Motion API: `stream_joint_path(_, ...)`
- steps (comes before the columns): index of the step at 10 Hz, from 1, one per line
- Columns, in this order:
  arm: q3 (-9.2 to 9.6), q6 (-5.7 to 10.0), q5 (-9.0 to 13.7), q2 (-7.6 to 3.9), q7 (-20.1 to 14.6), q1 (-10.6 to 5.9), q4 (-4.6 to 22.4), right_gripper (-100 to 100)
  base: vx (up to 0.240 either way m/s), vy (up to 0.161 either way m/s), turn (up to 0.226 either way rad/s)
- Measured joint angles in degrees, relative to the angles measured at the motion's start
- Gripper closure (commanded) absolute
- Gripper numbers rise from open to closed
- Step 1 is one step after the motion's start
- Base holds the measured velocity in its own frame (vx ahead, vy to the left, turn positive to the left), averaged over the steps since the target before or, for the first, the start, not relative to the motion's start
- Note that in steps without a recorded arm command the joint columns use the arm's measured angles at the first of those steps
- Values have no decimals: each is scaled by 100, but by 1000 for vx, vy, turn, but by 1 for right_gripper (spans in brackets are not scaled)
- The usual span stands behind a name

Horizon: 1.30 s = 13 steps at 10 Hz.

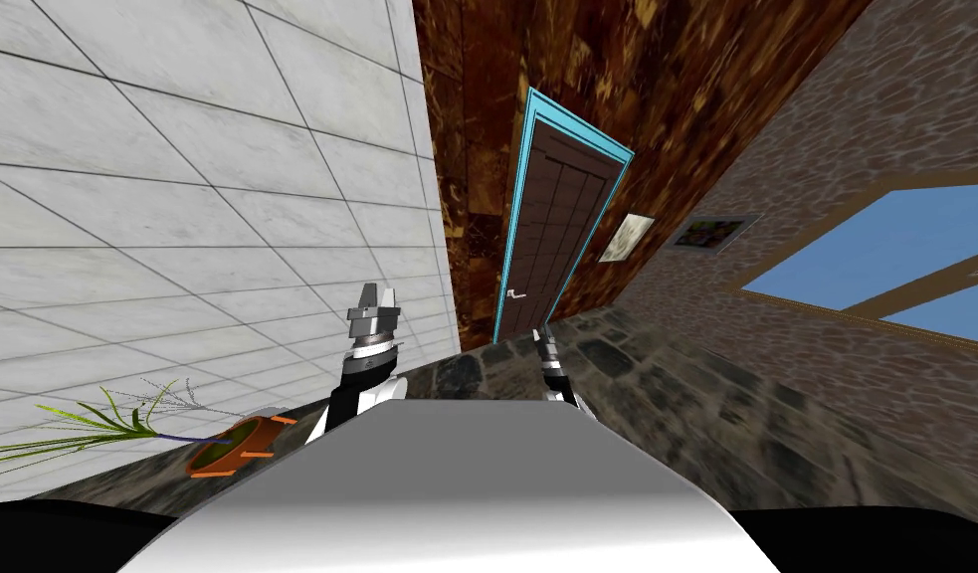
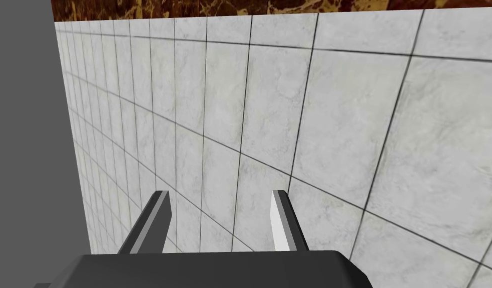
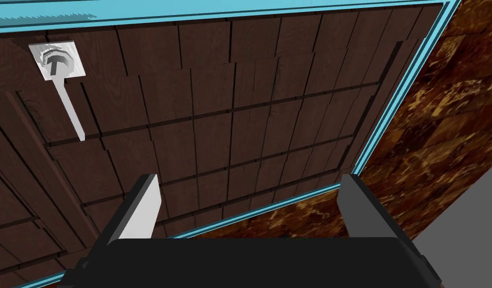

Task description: Pull the door open

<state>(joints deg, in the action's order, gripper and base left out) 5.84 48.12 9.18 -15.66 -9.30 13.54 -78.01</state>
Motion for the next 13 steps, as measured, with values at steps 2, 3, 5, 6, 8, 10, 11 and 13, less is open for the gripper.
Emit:
stream_joint_path(2,49,62,48,-64,-41,-63,279,-100,84,-45,145)
stream_joint_path(3,73,101,73,-97,-64,-115,449,-100,90,-47,110)
stream_joint_path(5,112,119,128,-178,-112,-173,670,-100,72,-37,86)
stream_joint_path(6,122,145,139,-194,-128,-206,770,-100,47,-32,97)
stream_joint_path(8,158,207,178,-253,-163,-247,996,-100,65,-42,139)
stream_joint_path(10,201,220,223,-305,-191,-315,1222,-100,74,-51,75)
stream_joint_path(11,212,260,233,-320,-208,-353,1341,-100,50,-27,70)
stream_joint_path(13,244,316,271,-378,-247,-404,1555,-100,66,-50,134)
